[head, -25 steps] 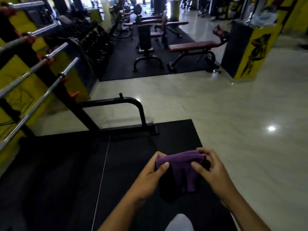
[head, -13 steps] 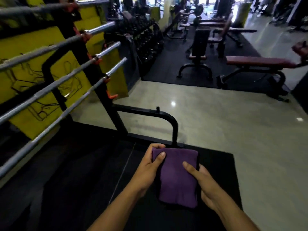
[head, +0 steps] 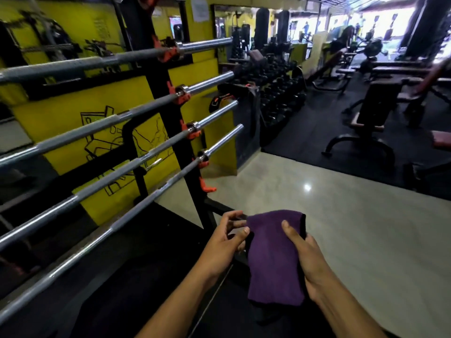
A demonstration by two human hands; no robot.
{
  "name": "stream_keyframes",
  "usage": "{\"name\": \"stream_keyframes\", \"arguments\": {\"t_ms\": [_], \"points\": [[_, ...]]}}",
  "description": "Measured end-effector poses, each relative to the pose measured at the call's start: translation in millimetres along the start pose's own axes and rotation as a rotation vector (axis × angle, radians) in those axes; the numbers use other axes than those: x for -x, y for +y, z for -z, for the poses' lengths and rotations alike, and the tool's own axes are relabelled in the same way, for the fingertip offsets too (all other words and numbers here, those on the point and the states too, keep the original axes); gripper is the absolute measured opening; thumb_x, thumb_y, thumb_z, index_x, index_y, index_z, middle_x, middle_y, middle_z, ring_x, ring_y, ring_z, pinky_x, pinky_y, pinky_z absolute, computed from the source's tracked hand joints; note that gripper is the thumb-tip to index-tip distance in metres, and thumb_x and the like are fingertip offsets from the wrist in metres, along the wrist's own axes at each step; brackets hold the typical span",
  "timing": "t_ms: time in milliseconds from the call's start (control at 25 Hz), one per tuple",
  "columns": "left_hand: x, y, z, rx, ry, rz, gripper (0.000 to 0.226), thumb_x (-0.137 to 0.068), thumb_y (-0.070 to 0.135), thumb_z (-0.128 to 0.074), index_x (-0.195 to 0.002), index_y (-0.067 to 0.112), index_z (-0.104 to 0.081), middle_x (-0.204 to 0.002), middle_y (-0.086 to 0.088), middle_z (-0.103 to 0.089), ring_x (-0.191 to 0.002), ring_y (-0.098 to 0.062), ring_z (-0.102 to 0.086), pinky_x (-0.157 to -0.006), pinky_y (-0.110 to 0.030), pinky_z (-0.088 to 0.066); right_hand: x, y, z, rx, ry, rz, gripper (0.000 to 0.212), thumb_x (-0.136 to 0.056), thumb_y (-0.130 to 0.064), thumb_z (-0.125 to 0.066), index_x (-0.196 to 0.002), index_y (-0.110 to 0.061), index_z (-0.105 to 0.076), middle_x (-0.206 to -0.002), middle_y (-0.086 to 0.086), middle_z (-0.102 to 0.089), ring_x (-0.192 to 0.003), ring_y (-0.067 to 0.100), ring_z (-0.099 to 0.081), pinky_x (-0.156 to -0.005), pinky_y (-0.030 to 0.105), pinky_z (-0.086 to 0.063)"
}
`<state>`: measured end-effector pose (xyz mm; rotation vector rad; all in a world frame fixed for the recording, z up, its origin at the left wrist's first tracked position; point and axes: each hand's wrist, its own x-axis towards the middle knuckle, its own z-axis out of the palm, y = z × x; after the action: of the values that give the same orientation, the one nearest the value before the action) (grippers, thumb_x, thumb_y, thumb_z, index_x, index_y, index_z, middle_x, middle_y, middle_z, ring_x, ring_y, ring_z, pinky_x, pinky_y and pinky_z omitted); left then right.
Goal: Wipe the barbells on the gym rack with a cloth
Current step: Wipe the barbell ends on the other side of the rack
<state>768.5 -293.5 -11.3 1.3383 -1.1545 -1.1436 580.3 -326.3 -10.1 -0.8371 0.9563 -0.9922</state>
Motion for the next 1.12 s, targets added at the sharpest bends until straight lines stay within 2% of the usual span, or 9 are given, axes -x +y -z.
{"name": "stream_keyframes", "arguments": {"t_ms": [120, 320, 440, 600, 720, 840, 920, 1000, 1120], "points": [[-79.3, 18.8, 40.6, -0.255, -0.008, -0.085, 0.046, -0.097, 0.032, -0.064, -0.138, 0.040, -0.045, -0.132, 0.015, -0.060, -0.119, 0.001, -0.058, -0.104, -0.033, -0.050, -87.5, -32.6, -29.7, -0.027, -0.026, 0.002, 0.041, -0.089, -0.037, -0.068, -0.117, -0.007, -0.069, -0.106, 0.019, -0.074, -0.098, 0.039, -0.071, -0.085, 0.049, -0.058], [-187.4, 54.0, 139.7, -0.677, 0.125, -0.205, 0.046, -0.095, 0.041, -0.064, -0.137, 0.045, -0.045, -0.140, 0.028, -0.049, -0.126, 0.012, -0.047, -0.109, -0.027, -0.044, -215.6, -76.7, -88.3, -0.044, -0.054, 0.012, 0.033, -0.087, -0.030, -0.072, -0.110, -0.006, -0.071, -0.103, 0.020, -0.074, -0.092, 0.037, -0.071, -0.086, 0.054, -0.056], [-258.8, 83.4, 201.5, -0.941, 0.185, -0.341, 0.052, -0.096, 0.039, -0.065, -0.143, 0.036, -0.045, -0.141, 0.024, -0.046, -0.129, 0.005, -0.044, -0.110, -0.028, -0.041, -292.5, -102.1, -123.1, -0.001, -0.061, 0.090, 0.033, -0.087, -0.030, -0.072, -0.111, -0.007, -0.071, -0.105, 0.016, -0.075, -0.096, 0.035, -0.072, -0.082, 0.045, -0.058], [-354.7, 132.5, 256.1, -1.198, 0.144, -0.462, 0.054, -0.098, 0.045, -0.058, -0.148, 0.034, -0.040, -0.150, 0.016, -0.042, -0.132, -0.005, -0.046, -0.103, -0.027, -0.044, -376.3, -146.2, -162.0, 0.094, -0.045, 0.251, 0.026, -0.088, -0.032, -0.070, -0.108, -0.015, -0.071, -0.101, 0.007, -0.077, -0.093, 0.025, -0.074, -0.075, 0.036, -0.057], [-434.2, 171.3, 274.7, -1.286, 0.083, -0.588, 0.055, -0.098, 0.040, -0.061, -0.149, 0.026, -0.044, -0.152, 0.008, -0.045, -0.135, -0.010, -0.046, -0.109, -0.029, -0.041, -434.2, -177.7, -175.7, 0.182, 0.026, 0.382, 0.021, -0.090, -0.039, -0.068, -0.103, -0.023, -0.072, -0.091, -0.001, -0.077, -0.083, 0.018, -0.074, -0.066, 0.032, -0.057], [-504.3, 203.4, 278.8, -1.298, 0.044, -0.601, 0.059, -0.100, 0.040, -0.058, -0.153, 0.027, -0.037, -0.157, 0.008, -0.037, -0.138, -0.011, -0.041, -0.109, -0.030, -0.041, -488.2, -209.5, -179.6, 0.210, 0.115, 0.486, 0.022, -0.095, -0.040, -0.064, -0.099, -0.020, -0.070, -0.079, -0.002, -0.073, -0.067, 0.010, -0.070, -0.051, 0.022, -0.052], [-549.1, 216.4, 281.4, -1.398, 0.021, -0.541, 0.066, -0.101, 0.044, -0.055, -0.158, 0.029, -0.025, -0.165, 0.009, -0.022, -0.147, -0.013, -0.030, -0.114, -0.033, -0.035, -530.0, -232.3, -177.9, 0.163, 0.163, 0.494, 0.028, -0.093, -0.046, -0.065, -0.098, -0.019, -0.070, -0.081, 0.003, -0.071, -0.070, 0.016, -0.070, -0.056, 0.032, -0.057], [-592.5, 224.4, 286.0, -1.513, -0.031, -0.442, 0.074, -0.102, 0.044, -0.053, -0.161, 0.028, -0.011, -0.168, 0.009, -0.005, -0.152, -0.012, -0.016, -0.119, -0.030, -0.027, -579.8, -257.9, -177.1, 0.101, 0.197, 0.496, 0.035, -0.086, -0.054, -0.069, -0.094, -0.020, -0.071, -0.085, 0.006, -0.071, -0.081, 0.029, -0.070, -0.073, 0.049, -0.059], [-642.8, 219.2, 294.9, -1.558, -0.091, -0.287, 0.075, -0.103, 0.042, -0.051, -0.161, 0.027, -0.005, -0.168, 0.009, 0.004, -0.154, -0.011, -0.007, -0.118, -0.027, -0.019, -659.0, -289.9, -182.3, 0.087, 0.234, 0.495, 0.051, -0.075, -0.066, -0.069, -0.094, -0.019, -0.072, -0.087, 0.007, -0.071, -0.088, 0.036, -0.071, -0.078, 0.055, -0.058]]}}
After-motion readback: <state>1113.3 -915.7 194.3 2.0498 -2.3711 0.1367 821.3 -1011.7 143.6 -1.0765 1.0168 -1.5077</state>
